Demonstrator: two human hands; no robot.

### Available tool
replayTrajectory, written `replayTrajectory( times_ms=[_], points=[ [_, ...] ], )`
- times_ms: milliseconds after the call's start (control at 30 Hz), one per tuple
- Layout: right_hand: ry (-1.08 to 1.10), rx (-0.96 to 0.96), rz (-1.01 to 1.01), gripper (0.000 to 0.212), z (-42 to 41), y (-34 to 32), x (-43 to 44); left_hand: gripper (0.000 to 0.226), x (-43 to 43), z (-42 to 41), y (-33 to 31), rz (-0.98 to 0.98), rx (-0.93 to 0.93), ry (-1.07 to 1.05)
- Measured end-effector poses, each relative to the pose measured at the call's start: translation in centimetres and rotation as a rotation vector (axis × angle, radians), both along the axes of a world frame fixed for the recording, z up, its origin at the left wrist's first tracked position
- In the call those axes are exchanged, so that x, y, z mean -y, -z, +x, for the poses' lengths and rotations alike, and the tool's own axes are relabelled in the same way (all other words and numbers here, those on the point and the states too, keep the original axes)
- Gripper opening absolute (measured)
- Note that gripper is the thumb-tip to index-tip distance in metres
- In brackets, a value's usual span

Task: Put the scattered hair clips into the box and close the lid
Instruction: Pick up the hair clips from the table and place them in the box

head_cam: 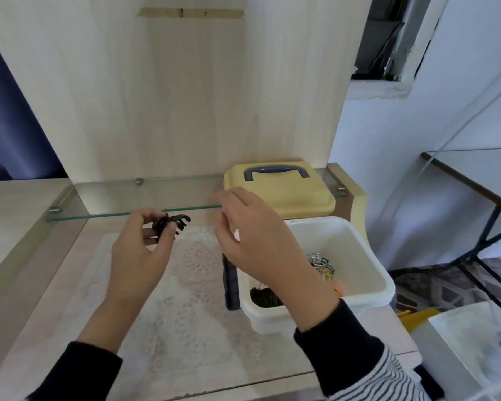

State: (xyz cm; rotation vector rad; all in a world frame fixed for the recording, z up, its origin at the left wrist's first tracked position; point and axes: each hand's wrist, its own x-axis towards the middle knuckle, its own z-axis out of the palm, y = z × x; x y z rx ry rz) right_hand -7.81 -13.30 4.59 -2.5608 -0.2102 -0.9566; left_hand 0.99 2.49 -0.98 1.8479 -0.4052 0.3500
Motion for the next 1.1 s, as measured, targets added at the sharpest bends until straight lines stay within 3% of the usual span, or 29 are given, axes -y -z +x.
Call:
replayTrajectory(
  times_ms=[100,300,567,800,1100],
  points=[
    [0.110,-0.003,-0.011,0.026,-1.5,0.0,3.5,0.024,2.5,-1.9,-2.4,-0.037,0.028,0.116],
    [0.342,-0.056,0.023,0.031,-3.7,1.1,10.0,0.017,6.5,-4.0,-4.2,0.027,0.003,0.325],
    [0.448,-0.218,0.326,0.032,-5.4,3.4,15.5,0.012,10.0,-3.7,-3.5,0.273,0.052,0.465],
    [0.425,-0.314,0.402,0.031,-5.5,4.5,16.2,0.004,10.7,-2.9,-3.7,0.575,-0.029,0.668],
    [0.389,-0.341,0.387,0.031,-5.7,4.9,16.2,0.006,12.0,-2.1,-3.8,1.121,0.208,0.637]
  ],
)
